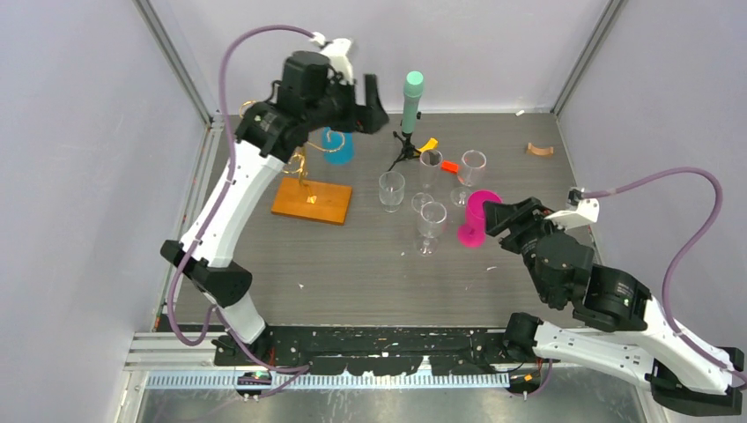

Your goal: Take the wine glass off the wine glass rack

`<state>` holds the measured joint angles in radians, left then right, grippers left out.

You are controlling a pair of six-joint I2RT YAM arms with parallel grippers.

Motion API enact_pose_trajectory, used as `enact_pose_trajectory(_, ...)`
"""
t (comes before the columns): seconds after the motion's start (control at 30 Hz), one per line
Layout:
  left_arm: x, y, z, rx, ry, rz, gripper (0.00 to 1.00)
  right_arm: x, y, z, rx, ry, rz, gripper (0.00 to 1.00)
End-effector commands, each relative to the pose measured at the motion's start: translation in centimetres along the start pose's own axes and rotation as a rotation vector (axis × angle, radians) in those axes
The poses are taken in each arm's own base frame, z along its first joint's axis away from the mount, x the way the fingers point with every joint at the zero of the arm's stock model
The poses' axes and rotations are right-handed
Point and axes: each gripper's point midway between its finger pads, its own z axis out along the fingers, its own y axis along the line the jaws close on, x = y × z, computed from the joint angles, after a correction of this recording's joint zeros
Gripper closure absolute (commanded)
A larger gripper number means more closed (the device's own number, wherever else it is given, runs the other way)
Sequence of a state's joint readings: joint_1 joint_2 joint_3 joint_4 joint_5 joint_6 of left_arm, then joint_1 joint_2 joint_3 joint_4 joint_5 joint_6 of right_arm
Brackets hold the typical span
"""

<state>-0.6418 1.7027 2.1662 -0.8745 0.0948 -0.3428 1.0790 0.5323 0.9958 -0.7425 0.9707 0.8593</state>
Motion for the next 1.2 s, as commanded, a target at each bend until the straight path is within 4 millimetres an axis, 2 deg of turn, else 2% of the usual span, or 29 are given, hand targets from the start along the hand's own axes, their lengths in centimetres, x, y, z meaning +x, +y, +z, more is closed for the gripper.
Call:
enact_pose_trajectory(0.0,-5.0,4.4,-2.3,-0.082,-0.174,-0.208,0.23,-0.2,2.3,0.4,-0.021,0.018,-0.007,0.38)
enact_pose_trajectory(0.07,-6.2,6.4,-2.6,-0.105,-0.219,-0.295,0.35,0.3,2.7,0.8,-0.018,0.033,-0.026,0.37)
enact_pose_trajectory(0.13,-7.2,8.1,-3.0,-0.144,-0.274,-0.322,0.40,0.8,3.0,1.1,-0.013,0.044,-0.041,0.37)
enact_pose_trajectory(0.3,-8.6,12.0,-3.5,-0.247,-0.323,-0.359,0.43,1.6,3.4,1.4,-0.012,0.062,-0.050,0.37)
enact_pose_trajectory(0.4,-8.4,14.4,-2.9,-0.337,-0.313,-0.379,0.44,1.7,3.3,1.5,-0.006,0.058,-0.047,0.38)
enact_pose_trajectory(0.5,-7.4,16.0,-1.9,-0.406,-0.273,-0.383,0.41,1.8,3.3,1.7,0.003,0.055,-0.051,0.38)
enact_pose_trajectory(0.7,-6.0,17.7,-0.1,-0.464,-0.226,-0.375,0.37,2.0,3.4,1.8,0.004,0.060,-0.057,0.38)
enact_pose_trajectory(0.93,-4.9,17.8,1.5,-0.436,-0.182,-0.392,0.35,1.7,3.1,1.7,0.008,0.047,-0.049,0.38)
enact_pose_trajectory(1.17,-4.0,18.2,2.2,-0.409,-0.149,-0.434,0.37,1.4,2.7,1.5,0.010,0.035,-0.023,0.38)
